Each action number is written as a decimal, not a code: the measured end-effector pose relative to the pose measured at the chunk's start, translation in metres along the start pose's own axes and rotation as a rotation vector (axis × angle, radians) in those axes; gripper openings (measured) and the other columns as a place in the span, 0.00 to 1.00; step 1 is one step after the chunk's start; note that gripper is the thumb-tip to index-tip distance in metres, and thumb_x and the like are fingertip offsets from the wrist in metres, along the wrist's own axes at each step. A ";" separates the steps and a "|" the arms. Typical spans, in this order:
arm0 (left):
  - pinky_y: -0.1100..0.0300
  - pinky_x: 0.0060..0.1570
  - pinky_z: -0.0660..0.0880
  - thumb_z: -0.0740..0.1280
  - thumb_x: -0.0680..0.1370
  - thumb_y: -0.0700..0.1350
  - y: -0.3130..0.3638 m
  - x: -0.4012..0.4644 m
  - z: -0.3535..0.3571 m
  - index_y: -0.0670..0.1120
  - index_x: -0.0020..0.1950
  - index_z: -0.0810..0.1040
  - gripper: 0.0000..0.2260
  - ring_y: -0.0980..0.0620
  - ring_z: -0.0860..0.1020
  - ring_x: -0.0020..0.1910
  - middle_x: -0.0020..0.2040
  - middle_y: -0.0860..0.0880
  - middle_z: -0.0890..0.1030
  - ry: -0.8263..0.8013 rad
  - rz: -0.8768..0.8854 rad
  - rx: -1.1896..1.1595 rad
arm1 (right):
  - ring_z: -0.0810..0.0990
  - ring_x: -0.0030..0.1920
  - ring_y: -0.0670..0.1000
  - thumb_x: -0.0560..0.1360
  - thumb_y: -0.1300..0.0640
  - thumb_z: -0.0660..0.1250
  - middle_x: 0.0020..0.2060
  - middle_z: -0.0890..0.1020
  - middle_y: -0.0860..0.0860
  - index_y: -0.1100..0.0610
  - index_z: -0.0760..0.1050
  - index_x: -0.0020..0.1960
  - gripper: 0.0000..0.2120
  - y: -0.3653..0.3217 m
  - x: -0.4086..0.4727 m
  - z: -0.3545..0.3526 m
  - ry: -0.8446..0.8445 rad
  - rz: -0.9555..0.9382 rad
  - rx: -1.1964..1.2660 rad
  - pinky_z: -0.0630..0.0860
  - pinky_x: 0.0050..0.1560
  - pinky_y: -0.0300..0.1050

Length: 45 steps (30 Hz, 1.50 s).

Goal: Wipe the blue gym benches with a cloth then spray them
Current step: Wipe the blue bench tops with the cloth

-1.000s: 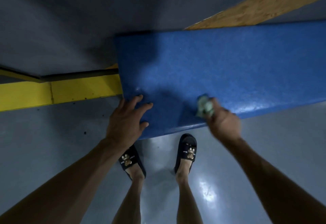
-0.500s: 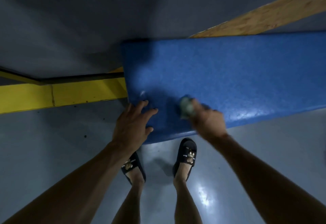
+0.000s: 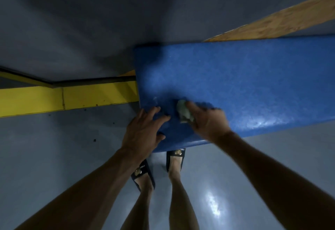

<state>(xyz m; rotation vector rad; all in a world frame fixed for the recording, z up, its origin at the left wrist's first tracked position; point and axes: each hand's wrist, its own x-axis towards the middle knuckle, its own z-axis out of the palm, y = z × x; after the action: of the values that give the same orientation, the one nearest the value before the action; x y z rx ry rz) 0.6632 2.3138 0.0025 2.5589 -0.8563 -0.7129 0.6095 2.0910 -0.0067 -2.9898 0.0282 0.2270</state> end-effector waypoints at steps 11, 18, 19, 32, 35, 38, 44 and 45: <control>0.52 0.51 0.78 0.77 0.68 0.53 0.000 0.001 -0.001 0.57 0.65 0.73 0.27 0.47 0.69 0.64 0.67 0.53 0.69 -0.011 -0.006 -0.019 | 0.81 0.33 0.63 0.74 0.50 0.66 0.37 0.83 0.58 0.54 0.71 0.63 0.19 -0.027 0.020 0.002 0.082 0.409 0.127 0.74 0.31 0.48; 0.52 0.51 0.79 0.74 0.72 0.46 0.002 0.011 -0.015 0.58 0.65 0.73 0.24 0.51 0.70 0.63 0.66 0.56 0.69 0.022 -0.030 -0.004 | 0.81 0.37 0.65 0.75 0.45 0.59 0.41 0.82 0.61 0.50 0.67 0.65 0.20 0.074 0.033 -0.020 0.042 0.304 -0.056 0.77 0.36 0.53; 0.50 0.53 0.79 0.75 0.71 0.45 0.001 0.015 -0.019 0.57 0.67 0.72 0.26 0.50 0.69 0.64 0.68 0.56 0.69 0.037 -0.034 0.015 | 0.80 0.41 0.67 0.76 0.45 0.59 0.43 0.81 0.64 0.51 0.65 0.66 0.21 0.093 0.035 -0.024 0.047 0.484 -0.040 0.76 0.40 0.55; 0.43 0.64 0.72 0.80 0.64 0.48 -0.008 0.038 -0.021 0.55 0.74 0.68 0.40 0.43 0.67 0.73 0.78 0.49 0.61 0.015 -0.130 0.079 | 0.82 0.34 0.64 0.72 0.49 0.60 0.44 0.84 0.56 0.51 0.75 0.65 0.22 0.022 0.076 -0.024 0.021 -0.109 0.050 0.78 0.32 0.51; 0.44 0.68 0.67 0.80 0.66 0.47 -0.005 0.043 -0.023 0.55 0.74 0.68 0.39 0.43 0.64 0.74 0.79 0.49 0.60 0.001 -0.161 0.073 | 0.81 0.43 0.66 0.78 0.48 0.58 0.46 0.82 0.61 0.49 0.67 0.68 0.20 0.100 0.095 -0.038 -0.009 0.288 -0.003 0.76 0.41 0.54; 0.43 0.68 0.67 0.80 0.65 0.46 -0.004 0.046 -0.023 0.55 0.73 0.69 0.39 0.42 0.64 0.75 0.78 0.49 0.62 -0.022 -0.177 0.064 | 0.78 0.50 0.68 0.78 0.46 0.59 0.50 0.79 0.66 0.51 0.61 0.69 0.22 0.126 0.105 -0.042 -0.036 0.774 0.048 0.73 0.48 0.55; 0.44 0.69 0.66 0.80 0.64 0.46 0.003 0.049 -0.031 0.55 0.72 0.70 0.39 0.43 0.65 0.74 0.78 0.50 0.63 -0.023 -0.205 0.075 | 0.82 0.44 0.63 0.77 0.50 0.62 0.49 0.83 0.57 0.48 0.65 0.70 0.21 0.009 0.111 -0.017 0.016 0.253 0.223 0.73 0.40 0.48; 0.43 0.68 0.66 0.81 0.64 0.46 0.003 0.049 -0.031 0.55 0.72 0.70 0.39 0.43 0.66 0.74 0.78 0.50 0.63 -0.034 -0.210 0.090 | 0.82 0.40 0.62 0.76 0.50 0.63 0.48 0.83 0.55 0.48 0.67 0.68 0.21 0.000 0.112 -0.017 -0.011 0.087 0.204 0.74 0.37 0.48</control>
<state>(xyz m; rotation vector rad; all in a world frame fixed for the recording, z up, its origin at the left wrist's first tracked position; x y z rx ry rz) 0.7130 2.2854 0.0121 2.7534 -0.6496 -0.7966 0.7226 2.0873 -0.0066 -2.7873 0.1694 0.2345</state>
